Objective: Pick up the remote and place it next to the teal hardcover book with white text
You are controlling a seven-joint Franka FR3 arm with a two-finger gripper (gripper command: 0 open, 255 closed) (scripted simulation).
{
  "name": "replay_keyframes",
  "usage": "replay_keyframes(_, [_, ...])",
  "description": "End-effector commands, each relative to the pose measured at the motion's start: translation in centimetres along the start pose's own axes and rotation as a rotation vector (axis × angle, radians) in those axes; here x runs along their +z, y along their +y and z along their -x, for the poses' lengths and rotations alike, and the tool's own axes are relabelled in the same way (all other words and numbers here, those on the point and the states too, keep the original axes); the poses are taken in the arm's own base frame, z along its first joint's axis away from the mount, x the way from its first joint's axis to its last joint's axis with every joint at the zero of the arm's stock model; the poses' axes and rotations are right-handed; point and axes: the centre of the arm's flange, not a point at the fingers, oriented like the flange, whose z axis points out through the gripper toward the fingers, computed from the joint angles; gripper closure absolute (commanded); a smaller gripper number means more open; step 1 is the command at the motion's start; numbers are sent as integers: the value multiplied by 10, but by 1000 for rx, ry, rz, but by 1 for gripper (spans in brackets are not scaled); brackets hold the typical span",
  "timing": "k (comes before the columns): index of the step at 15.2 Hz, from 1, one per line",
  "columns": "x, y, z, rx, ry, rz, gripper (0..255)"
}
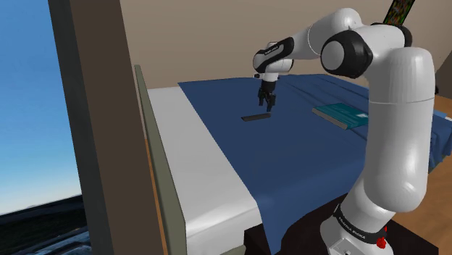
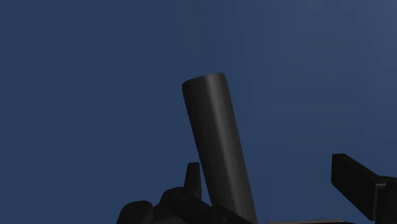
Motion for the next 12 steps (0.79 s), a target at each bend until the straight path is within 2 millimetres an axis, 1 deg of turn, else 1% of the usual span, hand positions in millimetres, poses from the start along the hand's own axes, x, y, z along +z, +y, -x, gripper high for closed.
replay_keyframes(1, [13, 24, -11, -72, 2, -7, 0])
replay_keyframes(2, [15, 28, -13, -84, 2, -8, 0])
replay_keyframes(8, [47, 28, -13, -84, 2, -8, 0])
replay_keyframes(9, [55, 28, -13, -84, 2, -8, 0])
replay_keyframes(12, [55, 28, -13, -84, 2, -8, 0])
